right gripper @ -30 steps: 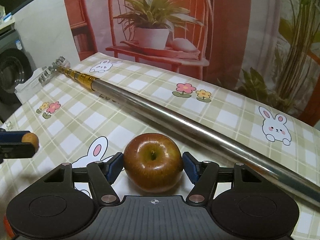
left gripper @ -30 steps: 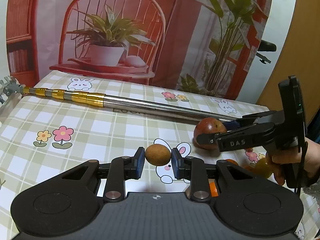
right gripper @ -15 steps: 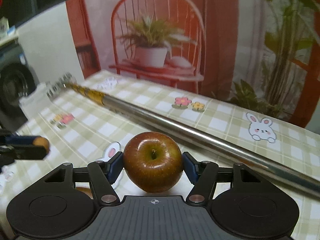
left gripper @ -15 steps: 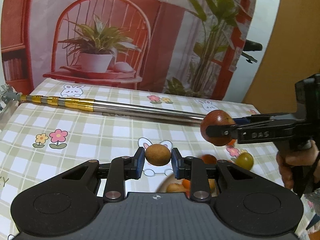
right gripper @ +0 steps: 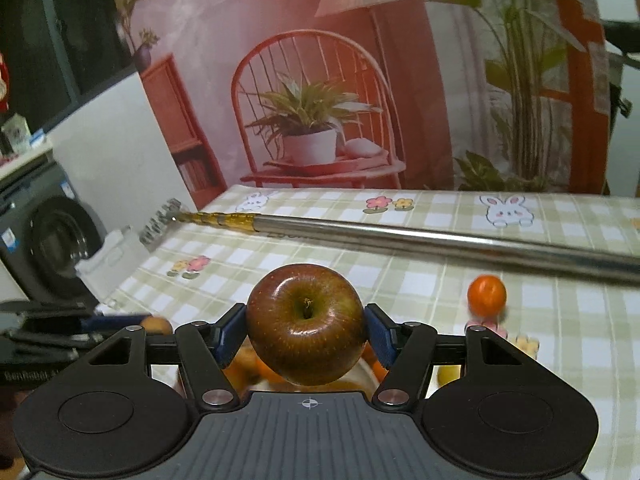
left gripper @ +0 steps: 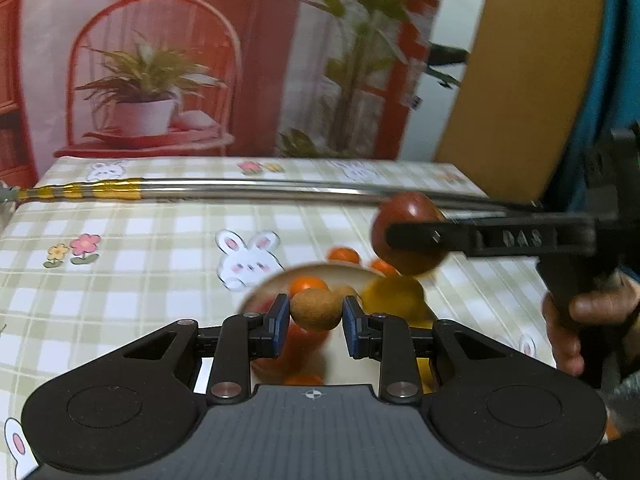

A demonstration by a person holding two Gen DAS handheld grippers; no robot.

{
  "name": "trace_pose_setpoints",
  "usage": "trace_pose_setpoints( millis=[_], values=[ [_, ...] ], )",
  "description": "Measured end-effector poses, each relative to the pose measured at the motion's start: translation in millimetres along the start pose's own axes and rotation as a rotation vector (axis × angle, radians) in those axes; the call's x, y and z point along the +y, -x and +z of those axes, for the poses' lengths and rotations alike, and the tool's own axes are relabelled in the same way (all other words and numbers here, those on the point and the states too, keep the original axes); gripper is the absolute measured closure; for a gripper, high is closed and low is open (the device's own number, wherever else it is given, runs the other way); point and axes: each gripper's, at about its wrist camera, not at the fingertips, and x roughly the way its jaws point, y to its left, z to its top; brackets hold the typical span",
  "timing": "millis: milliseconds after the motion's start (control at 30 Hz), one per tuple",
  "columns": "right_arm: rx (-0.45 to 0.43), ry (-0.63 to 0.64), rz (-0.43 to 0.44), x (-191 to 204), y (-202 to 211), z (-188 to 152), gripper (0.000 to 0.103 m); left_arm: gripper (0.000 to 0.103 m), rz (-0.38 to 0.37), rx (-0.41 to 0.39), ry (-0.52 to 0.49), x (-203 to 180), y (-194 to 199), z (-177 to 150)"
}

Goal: Organize fruits
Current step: 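Carry the apple over the plate with the right tool while the left tool carries the longan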

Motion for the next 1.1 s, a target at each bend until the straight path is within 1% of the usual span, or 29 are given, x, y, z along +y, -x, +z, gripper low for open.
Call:
trace_pose_setpoints(
  millis=[167, 300, 433, 600, 800, 933, 1100],
  values=[
    [-0.017, -0.04, 0.003, -0.3, 14.1, -17.3, 0.044, 0.073, -0.015, 0.046, -0.017, -11.0, -1.8, -15.8],
    [-0.007, -0.037, 0.009, 5.8, 18.9, -27.2, 0.044, 0.073, -0.028, 0.068, -0.01, -11.6, -3.3, -21.9],
    [-0.011, -0.026, 0.017, 13.7, 24.0, -33.9, 0.044, 0.073, -0.03, 0.111, 0.004, -9.6, -9.5, -26.4],
    [-0.014, -0.038, 0.017, 13.7, 28.5, -37.9, 0.044, 0.073, -0.025, 0.148, -0.02, -14.8, -17.8, -36.0],
    [-0.006, -0.04, 0.017, 13.6, 27.7, -41.1, 0.044, 0.073, -0.014, 0.157, -0.055, -20.6, -21.6, -40.5],
    [0.0, -0.043, 0.015, 12.0, 25.3, -42.2, 0.044, 0.073, -0.012, 0.168, -0.038, -18.1, -23.0, -42.1],
    [-0.016, -0.068, -0.006, 5.2, 25.2, -41.7, 0.044, 0.073, -0.002, 0.185, -0.042, -19.6, -25.4, -44.8]
  ],
)
